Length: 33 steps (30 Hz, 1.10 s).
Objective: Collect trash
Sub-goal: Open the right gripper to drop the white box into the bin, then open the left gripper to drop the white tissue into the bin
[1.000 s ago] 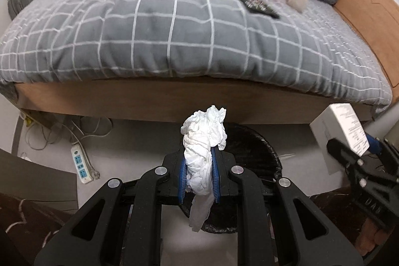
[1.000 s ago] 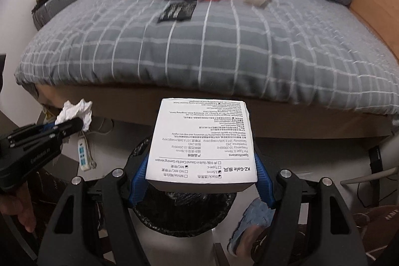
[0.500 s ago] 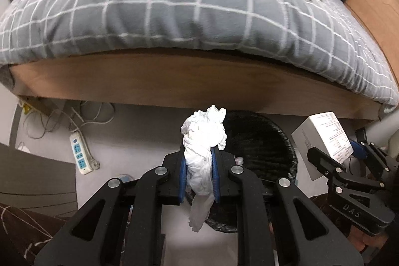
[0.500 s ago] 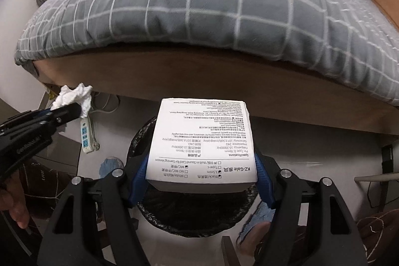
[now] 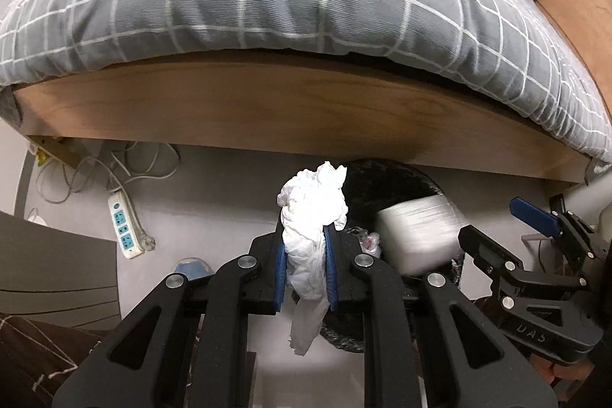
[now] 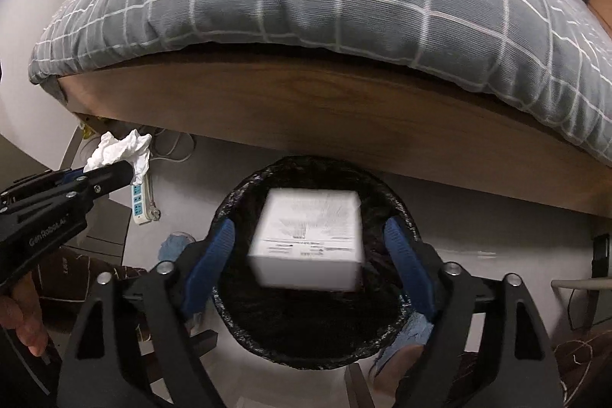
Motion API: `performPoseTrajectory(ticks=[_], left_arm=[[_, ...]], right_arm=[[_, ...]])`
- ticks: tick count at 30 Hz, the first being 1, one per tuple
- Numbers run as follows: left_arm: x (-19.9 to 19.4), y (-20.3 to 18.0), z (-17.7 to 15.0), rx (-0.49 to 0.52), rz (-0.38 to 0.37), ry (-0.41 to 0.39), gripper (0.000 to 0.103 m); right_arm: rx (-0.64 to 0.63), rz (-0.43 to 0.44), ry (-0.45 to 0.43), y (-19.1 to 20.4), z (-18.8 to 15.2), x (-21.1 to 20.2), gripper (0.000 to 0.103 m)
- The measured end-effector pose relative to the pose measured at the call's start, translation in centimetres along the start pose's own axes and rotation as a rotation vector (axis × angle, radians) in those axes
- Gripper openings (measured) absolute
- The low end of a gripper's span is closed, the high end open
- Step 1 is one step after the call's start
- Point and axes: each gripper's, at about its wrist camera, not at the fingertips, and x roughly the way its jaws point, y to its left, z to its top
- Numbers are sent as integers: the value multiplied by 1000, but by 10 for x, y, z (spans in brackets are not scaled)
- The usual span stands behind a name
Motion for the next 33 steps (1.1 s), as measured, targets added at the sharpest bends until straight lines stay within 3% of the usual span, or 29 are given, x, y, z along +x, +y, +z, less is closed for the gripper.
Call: performPoseTrajectory(ticks=[5,14,24,26,28,33], left_arm=[[9,-21,4,32,-23,12,15],[17,-66,7,89,-71,21,15],[16,-111,4,162,-27,6,19],[15,-118,4,172,-23,4,25],[13,-123,3,177,-15,-9,44],[13,-124,2,167,-2,-11,57]], right_arm=[[32,-54,-13,-24,-5,-5,90],[140,-139,-28,-83,-11,-22,94],[165,-195,-85,-124,-8,-63,94],[170,-201,-89,-130,-9,-68,94],[184,-204,-89,-135,-9,-70,94],[198,-205,-92,-137,-10,-69,94]])
